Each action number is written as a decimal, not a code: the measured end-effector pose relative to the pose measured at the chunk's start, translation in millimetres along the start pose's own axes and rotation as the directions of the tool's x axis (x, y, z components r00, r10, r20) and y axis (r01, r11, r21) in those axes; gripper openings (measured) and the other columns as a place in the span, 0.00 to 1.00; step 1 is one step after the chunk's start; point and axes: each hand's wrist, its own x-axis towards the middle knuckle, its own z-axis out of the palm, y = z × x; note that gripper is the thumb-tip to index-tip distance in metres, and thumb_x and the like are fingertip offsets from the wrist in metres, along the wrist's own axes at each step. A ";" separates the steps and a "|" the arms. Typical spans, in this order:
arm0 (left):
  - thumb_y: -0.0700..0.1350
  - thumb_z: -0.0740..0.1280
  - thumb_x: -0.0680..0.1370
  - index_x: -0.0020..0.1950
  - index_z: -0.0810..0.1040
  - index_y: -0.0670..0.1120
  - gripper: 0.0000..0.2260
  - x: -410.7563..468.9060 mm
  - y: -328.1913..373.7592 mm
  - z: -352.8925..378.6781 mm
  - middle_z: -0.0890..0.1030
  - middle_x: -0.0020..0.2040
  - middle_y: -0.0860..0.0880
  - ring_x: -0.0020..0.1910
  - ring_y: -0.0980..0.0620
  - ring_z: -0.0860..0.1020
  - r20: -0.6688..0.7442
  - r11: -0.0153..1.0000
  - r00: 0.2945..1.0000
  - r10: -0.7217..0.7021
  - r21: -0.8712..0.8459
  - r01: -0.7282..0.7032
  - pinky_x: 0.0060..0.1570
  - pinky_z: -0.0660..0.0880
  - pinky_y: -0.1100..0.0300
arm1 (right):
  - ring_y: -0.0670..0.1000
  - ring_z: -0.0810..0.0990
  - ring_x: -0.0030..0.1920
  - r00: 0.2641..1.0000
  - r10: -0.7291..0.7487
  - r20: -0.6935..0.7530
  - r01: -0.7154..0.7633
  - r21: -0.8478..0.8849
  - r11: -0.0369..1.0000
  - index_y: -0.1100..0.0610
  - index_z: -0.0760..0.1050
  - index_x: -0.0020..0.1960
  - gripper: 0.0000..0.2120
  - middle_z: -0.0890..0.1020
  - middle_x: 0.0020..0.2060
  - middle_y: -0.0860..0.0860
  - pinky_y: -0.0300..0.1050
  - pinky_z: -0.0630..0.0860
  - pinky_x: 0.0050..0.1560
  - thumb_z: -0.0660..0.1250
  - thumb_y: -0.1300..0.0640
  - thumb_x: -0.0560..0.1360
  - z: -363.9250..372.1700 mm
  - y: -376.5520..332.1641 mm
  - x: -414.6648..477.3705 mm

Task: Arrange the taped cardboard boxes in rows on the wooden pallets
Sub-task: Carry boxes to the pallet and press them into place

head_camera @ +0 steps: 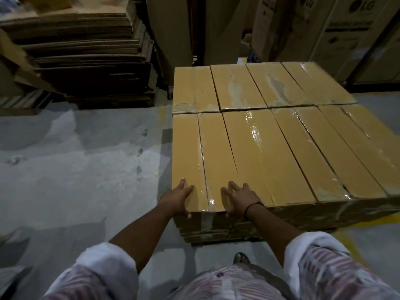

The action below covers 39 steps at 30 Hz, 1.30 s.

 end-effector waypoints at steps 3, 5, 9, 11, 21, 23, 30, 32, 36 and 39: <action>0.58 0.82 0.66 0.84 0.48 0.59 0.56 4.9 -1.3 -2.0 0.41 0.84 0.50 0.76 0.37 0.65 0.000 1.000 1.000 -0.014 -0.011 0.014 0.68 0.73 0.43 | 0.63 0.61 0.72 1.000 -0.012 -0.015 0.012 0.028 1.000 0.41 0.53 0.79 0.46 0.53 0.79 0.50 0.62 0.76 0.63 0.76 0.39 0.70 -2.9 2.5 3.0; 0.58 0.82 0.66 0.83 0.48 0.59 0.56 6.9 -3.0 -0.2 0.41 0.84 0.50 0.76 0.37 0.65 -0.002 1.000 1.000 -0.019 -0.011 0.019 0.68 0.74 0.43 | 0.63 0.61 0.71 0.999 -0.021 -0.035 0.022 0.041 0.999 0.40 0.54 0.79 0.45 0.53 0.79 0.50 0.62 0.76 0.63 0.76 0.38 0.70 -1.0 4.3 3.5; 0.58 0.81 0.67 0.84 0.47 0.59 0.56 8.0 -3.2 4.2 0.39 0.84 0.51 0.77 0.39 0.64 0.006 0.999 1.000 -0.024 -0.030 0.024 0.69 0.73 0.45 | 0.62 0.57 0.73 0.998 -0.061 -0.023 0.063 0.080 0.995 0.38 0.51 0.80 0.48 0.49 0.80 0.48 0.62 0.70 0.68 0.75 0.34 0.68 4.4 14.9 5.3; 0.58 0.81 0.67 0.83 0.46 0.59 0.56 8.8 -1.7 4.9 0.38 0.84 0.50 0.77 0.39 0.65 0.018 0.999 0.999 -0.030 -0.030 0.031 0.69 0.73 0.45 | 0.61 0.54 0.75 0.997 -0.080 0.010 0.078 0.156 0.985 0.38 0.51 0.80 0.50 0.46 0.80 0.46 0.63 0.66 0.72 0.75 0.32 0.67 1.4 23.2 6.8; 0.67 0.76 0.69 0.84 0.47 0.57 0.54 15.3 2.7 0.1 0.38 0.84 0.47 0.78 0.38 0.63 0.076 0.998 0.997 -0.025 -0.059 0.029 0.72 0.69 0.43 | 0.62 0.50 0.78 0.999 -0.032 0.004 0.032 0.035 0.999 0.40 0.43 0.81 0.55 0.43 0.82 0.53 0.61 0.57 0.76 0.74 0.31 0.67 8.1 48.0 12.2; 0.68 0.76 0.68 0.84 0.46 0.58 0.54 15.6 2.5 3.6 0.37 0.84 0.47 0.78 0.38 0.64 0.077 0.997 0.996 -0.033 -0.061 0.037 0.73 0.68 0.42 | 0.62 0.51 0.78 0.999 -0.042 0.000 0.042 -0.001 0.999 0.41 0.43 0.82 0.56 0.44 0.82 0.53 0.61 0.59 0.75 0.73 0.29 0.67 7.5 48.6 13.2; 0.73 0.71 0.69 0.83 0.44 0.61 0.52 7.2 3.3 12.5 0.36 0.83 0.51 0.76 0.36 0.65 0.045 0.994 0.998 -0.049 -0.092 0.053 0.71 0.69 0.42 | 0.62 0.51 0.78 0.998 -0.059 -0.004 0.059 0.027 0.998 0.40 0.42 0.81 0.55 0.43 0.82 0.53 0.62 0.57 0.76 0.69 0.26 0.67 10.5 50.1 10.3; 0.74 0.69 0.70 0.83 0.42 0.62 0.52 4.7 1.7 13.5 0.35 0.83 0.52 0.76 0.35 0.63 0.043 0.994 0.998 -0.048 -0.100 0.052 0.71 0.70 0.41 | 0.62 0.50 0.78 0.999 -0.050 -0.016 0.051 0.083 0.995 0.40 0.44 0.81 0.52 0.43 0.82 0.52 0.62 0.55 0.76 0.65 0.23 0.68 8.8 48.4 10.2; 0.76 0.66 0.70 0.83 0.43 0.62 0.50 2.2 4.4 10.2 0.36 0.84 0.52 0.79 0.33 0.55 0.032 0.996 0.998 -0.058 -0.064 0.060 0.73 0.66 0.36 | 0.61 0.52 0.78 0.998 -0.023 -0.055 0.032 0.163 0.986 0.41 0.49 0.81 0.44 0.46 0.82 0.52 0.61 0.55 0.75 0.60 0.25 0.73 5.3 45.7 14.3; 0.76 0.63 0.72 0.83 0.44 0.62 0.48 2.6 12.4 8.1 0.37 0.84 0.50 0.80 0.32 0.51 0.028 0.992 0.995 -0.094 -0.087 0.096 0.74 0.62 0.34 | 0.61 0.53 0.77 0.994 -0.028 -0.103 0.045 0.159 0.986 0.44 0.51 0.81 0.40 0.47 0.82 0.53 0.60 0.57 0.74 0.59 0.28 0.76 8.3 46.7 19.3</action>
